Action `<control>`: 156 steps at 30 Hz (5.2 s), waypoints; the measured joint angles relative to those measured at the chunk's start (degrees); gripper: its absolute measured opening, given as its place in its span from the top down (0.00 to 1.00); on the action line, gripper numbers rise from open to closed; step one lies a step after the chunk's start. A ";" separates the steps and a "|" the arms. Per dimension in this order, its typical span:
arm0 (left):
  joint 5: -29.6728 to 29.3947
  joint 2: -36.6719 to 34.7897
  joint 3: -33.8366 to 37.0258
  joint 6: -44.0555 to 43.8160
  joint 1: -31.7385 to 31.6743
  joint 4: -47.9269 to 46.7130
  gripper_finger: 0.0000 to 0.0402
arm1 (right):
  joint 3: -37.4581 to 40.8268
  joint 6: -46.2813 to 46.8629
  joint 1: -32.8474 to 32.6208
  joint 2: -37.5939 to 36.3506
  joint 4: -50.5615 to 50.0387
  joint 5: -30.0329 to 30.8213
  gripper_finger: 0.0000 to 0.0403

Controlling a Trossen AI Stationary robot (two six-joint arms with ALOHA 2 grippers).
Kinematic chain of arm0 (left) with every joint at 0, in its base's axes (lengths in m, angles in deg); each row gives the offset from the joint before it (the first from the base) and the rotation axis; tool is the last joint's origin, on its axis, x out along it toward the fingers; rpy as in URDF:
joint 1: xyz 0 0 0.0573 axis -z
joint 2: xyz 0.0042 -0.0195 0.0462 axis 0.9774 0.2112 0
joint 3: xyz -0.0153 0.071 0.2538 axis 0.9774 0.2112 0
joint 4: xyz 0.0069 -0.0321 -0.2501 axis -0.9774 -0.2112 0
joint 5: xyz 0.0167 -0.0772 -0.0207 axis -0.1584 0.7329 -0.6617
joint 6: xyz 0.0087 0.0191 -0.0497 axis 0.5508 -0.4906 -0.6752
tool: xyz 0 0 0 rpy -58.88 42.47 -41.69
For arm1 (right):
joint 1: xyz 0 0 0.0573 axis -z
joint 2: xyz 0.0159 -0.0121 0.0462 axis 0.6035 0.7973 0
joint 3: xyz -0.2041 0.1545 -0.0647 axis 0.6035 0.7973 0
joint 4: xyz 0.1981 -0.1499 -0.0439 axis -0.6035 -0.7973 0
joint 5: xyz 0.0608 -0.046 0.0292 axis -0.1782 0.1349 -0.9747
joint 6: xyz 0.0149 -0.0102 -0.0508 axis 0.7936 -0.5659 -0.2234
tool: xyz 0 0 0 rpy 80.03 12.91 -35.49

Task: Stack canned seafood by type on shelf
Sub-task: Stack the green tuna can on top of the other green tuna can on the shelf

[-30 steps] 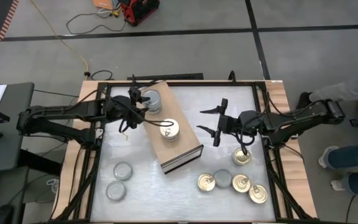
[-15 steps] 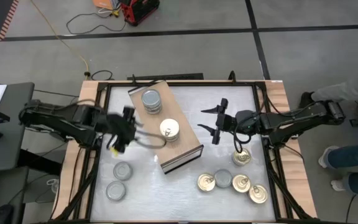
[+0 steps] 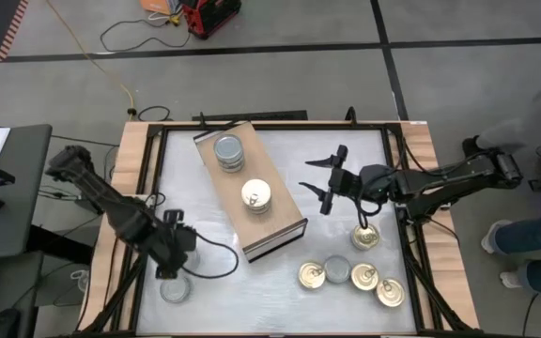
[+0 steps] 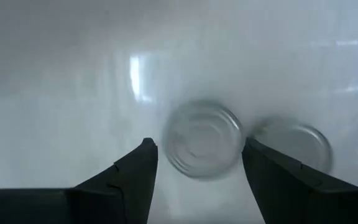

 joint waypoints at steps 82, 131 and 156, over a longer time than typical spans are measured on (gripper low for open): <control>9.57 -9.55 27.53 8.99 -29.59 14.97 1.00 | -0.04 -4.15 -6.75 0.30 3.80 -4.83 0.28; 10.71 -27.35 39.37 -2.79 -29.03 25.75 0.70 | -0.04 -4.63 -4.41 1.73 3.72 -4.87 0.28; 9.93 -28.08 41.75 -7.56 -29.00 22.08 1.00 | -0.04 -4.06 -4.46 1.74 3.69 -4.87 0.28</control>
